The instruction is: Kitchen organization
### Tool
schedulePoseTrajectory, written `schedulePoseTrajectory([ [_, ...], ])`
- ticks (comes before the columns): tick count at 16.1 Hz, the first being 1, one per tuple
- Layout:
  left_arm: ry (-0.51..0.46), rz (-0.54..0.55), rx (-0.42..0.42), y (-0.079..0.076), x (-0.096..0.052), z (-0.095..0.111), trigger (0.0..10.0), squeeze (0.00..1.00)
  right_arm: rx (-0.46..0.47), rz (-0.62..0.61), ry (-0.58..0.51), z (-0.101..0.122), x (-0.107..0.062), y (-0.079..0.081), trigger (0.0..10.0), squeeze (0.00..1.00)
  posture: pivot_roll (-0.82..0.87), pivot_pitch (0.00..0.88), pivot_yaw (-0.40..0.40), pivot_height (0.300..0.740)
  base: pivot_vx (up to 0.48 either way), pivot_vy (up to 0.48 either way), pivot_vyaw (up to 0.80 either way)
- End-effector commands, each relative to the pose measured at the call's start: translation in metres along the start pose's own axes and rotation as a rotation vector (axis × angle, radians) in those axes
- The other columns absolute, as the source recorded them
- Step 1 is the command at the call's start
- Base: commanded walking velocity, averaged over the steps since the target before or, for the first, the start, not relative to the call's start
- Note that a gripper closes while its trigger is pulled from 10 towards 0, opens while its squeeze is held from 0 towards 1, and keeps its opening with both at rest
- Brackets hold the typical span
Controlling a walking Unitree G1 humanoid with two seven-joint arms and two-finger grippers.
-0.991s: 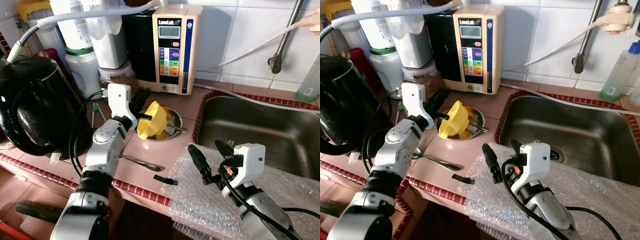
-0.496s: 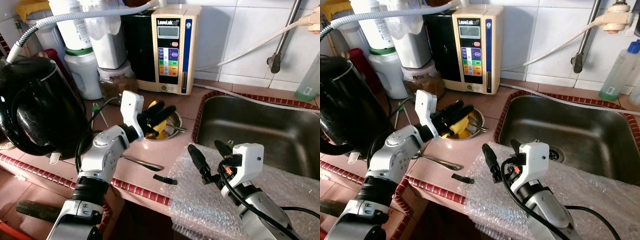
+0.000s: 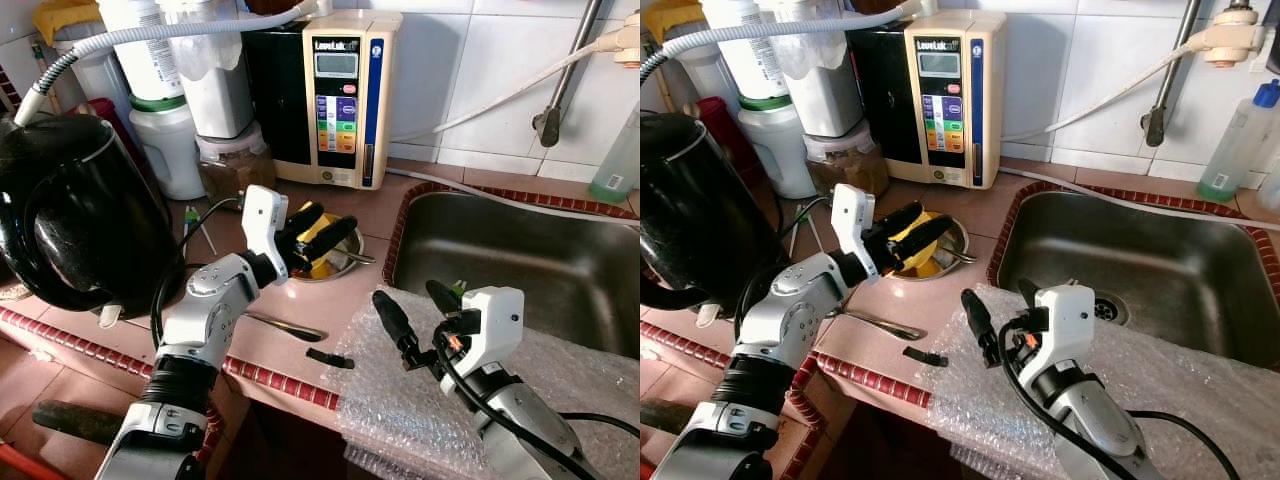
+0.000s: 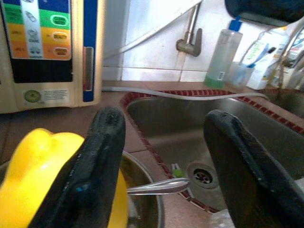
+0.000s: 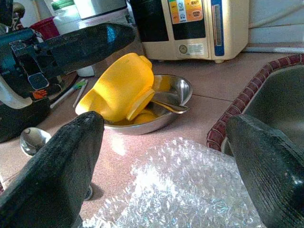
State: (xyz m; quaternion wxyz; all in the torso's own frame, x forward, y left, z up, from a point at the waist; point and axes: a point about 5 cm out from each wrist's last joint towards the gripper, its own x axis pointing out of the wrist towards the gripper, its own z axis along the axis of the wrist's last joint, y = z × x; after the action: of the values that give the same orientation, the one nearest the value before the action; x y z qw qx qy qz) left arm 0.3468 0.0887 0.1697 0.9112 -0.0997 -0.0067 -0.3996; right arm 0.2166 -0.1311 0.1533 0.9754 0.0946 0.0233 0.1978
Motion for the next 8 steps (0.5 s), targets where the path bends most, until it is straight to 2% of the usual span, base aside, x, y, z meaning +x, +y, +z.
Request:
schedulePoseTrajectory([
  [1,0.007,0.016,0.024,0.0017,-0.0010,-0.0002,10.0,1.00,-0.008,0.010,-0.014,0.0027,0.0019,0.0018,10.0,0.00,-0.05,0.000,0.090,0.740,0.000,0.000,0.00],
  [4,0.022,0.018,0.052,0.0008,0.0002,-0.0039,10.0,1.00,-0.011,0.004,-0.013,0.0026,0.0009,0.0015,10.0,0.00,-0.05,0.000,0.090,0.740,0.000,0.000,0.00],
  [7,0.054,0.000,0.135,-0.0028,0.0024,-0.0080,10.0,1.00,-0.019,0.003,-0.009,0.0022,-0.0001,0.0007,10.0,0.00,-0.06,0.000,0.086,0.740,0.000,0.000,0.00],
  [8,0.063,-0.021,0.127,-0.0050,0.0026,-0.0097,10.0,1.00,-0.021,0.004,-0.008,0.0022,-0.0001,0.0007,10.0,0.00,-0.06,0.000,0.085,0.740,0.000,0.000,0.00],
])
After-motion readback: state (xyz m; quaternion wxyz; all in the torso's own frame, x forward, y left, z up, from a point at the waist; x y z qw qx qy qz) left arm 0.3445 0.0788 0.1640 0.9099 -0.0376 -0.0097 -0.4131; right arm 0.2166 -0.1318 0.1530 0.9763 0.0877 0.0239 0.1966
